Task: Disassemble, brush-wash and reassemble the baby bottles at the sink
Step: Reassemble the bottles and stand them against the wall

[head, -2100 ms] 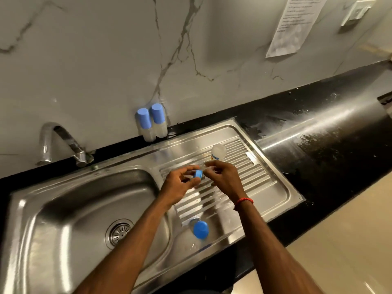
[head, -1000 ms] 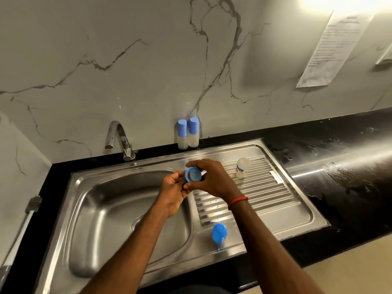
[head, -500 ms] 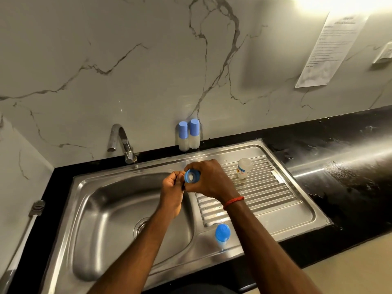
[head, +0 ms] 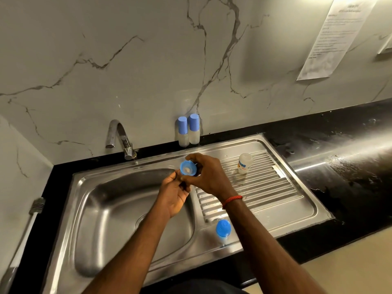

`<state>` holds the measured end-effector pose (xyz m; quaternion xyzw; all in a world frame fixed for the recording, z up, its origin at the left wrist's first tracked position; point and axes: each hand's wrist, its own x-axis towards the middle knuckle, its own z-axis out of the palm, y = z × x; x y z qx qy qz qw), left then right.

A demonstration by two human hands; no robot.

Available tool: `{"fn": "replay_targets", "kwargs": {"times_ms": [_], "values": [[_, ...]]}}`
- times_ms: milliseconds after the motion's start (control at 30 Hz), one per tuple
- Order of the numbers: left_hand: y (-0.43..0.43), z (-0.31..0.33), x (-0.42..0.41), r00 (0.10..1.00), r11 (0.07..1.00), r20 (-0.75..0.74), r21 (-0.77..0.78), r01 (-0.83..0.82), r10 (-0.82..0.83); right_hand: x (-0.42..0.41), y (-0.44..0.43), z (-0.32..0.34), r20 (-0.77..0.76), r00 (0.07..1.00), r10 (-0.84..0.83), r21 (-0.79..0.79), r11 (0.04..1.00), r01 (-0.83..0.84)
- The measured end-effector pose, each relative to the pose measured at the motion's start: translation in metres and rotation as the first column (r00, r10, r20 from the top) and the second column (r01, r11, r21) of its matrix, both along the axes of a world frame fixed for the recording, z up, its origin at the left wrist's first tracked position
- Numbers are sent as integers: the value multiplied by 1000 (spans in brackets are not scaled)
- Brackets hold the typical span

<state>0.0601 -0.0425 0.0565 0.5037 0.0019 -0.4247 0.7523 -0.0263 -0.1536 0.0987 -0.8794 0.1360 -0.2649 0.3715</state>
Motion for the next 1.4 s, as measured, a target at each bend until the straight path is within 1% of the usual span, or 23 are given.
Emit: {"fn": "replay_targets", "kwargs": {"times_ms": [67,167,267,367,533,633,867,1000,1067,1133,1200,1233,1267,1333,1367,1400], "values": [[2,1,-1,999,999,-48,-27,-20,19,-1,3,0,12,1000,19,82,996,-19],[2,2,-1,995,997,-87,-50,-61,57,0,6,0,14,999,39,155,987,-40],[2,4,2,994,996,-92,-64,-69,63,5,6,-2,-31,999,11,222,975,-4],[0,8,1,994,995,-86,-73,-70,63,10,4,-3,-107,994,2,203,979,19],[-3,12,0,997,997,-17,-17,-77,77,14,-4,1,-175,984,42,154,988,-15],[-8,18,-1,995,995,11,-16,-99,99,18,-7,2,-187,982,25,130,991,0],[-8,16,-4,997,998,-72,-61,-32,27,19,-20,0,-237,971,42,255,967,21],[-9,12,-10,995,997,-100,-67,-27,20,19,-25,-2,-278,959,63,270,963,15],[-11,10,-12,993,996,-113,-76,-44,35,17,-28,-3,-269,961,68,293,956,15],[-18,10,-12,992,994,-97,-75,-84,77,15,-32,-1,-222,972,77,309,951,-5],[-23,12,-9,992,991,2,-44,-128,128,12,-40,0,-169,979,117,322,945,-58],[-24,12,-7,984,989,100,-16,-149,149,10,-44,1,-150,976,155,315,944,-102],[-24,13,-6,960,986,233,26,-164,153,9,-46,1,-146,968,203,297,943,-153],[-24,15,-5,855,971,507,134,-200,106,9,-44,0,-164,951,263,224,949,-224],[-26,14,-4,800,952,594,191,-237,80,10,-41,-2,-157,950,270,201,950,-237],[-28,13,-1,755,931,653,238,-278,59,9,-39,-5,-134,954,267,216,948,-235]]}}
